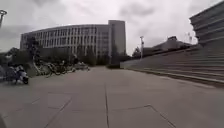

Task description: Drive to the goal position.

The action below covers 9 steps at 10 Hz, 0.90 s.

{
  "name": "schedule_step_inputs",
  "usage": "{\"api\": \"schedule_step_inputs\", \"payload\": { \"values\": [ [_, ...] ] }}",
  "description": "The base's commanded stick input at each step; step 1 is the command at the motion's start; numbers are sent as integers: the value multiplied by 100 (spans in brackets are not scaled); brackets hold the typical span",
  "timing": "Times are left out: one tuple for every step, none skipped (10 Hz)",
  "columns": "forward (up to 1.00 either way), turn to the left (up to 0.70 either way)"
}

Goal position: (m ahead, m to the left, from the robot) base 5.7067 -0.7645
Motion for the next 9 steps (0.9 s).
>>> {"api": "schedule_step_inputs", "payload": {
  "values": [
    [70,0],
    [70,0],
    [70,0],
    [70,11],
    [70,14],
    [70,14],
    [70,14],
    [70,0],
    [70,0]
  ]
}}
